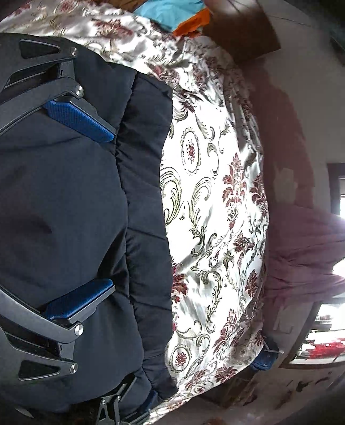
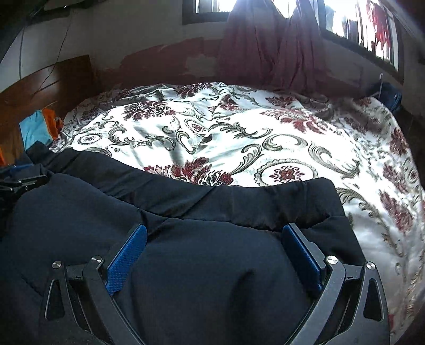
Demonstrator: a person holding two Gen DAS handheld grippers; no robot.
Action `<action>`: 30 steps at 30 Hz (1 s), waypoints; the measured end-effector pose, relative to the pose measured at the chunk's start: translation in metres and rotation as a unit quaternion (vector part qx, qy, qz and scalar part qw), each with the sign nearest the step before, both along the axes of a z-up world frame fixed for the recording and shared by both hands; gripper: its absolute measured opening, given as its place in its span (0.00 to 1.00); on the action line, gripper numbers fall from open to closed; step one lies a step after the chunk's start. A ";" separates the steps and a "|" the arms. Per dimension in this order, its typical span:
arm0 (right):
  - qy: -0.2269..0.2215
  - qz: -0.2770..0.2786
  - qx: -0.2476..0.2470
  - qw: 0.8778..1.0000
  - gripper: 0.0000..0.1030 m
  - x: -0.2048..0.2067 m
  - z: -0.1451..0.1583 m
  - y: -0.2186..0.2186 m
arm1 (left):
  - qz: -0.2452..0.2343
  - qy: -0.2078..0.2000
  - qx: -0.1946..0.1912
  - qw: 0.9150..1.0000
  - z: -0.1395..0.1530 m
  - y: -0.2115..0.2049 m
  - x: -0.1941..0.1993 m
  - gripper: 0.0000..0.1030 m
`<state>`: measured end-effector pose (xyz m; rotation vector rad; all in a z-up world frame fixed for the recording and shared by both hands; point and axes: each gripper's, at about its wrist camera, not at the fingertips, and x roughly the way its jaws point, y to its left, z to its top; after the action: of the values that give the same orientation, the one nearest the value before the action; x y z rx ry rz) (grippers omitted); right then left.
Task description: Fold large clothes
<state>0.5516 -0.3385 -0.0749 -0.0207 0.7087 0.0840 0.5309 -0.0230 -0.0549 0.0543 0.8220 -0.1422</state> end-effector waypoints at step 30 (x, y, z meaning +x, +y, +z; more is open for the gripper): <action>0.008 0.006 0.047 0.999 0.99 0.010 -0.021 -0.005 | 0.005 -0.006 -0.078 0.997 -0.023 0.009 0.008 1.00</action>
<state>0.5618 -0.3437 -0.0961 0.0665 0.7191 0.1300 0.5394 -0.0143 -0.0780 -0.0970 0.7969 -0.1956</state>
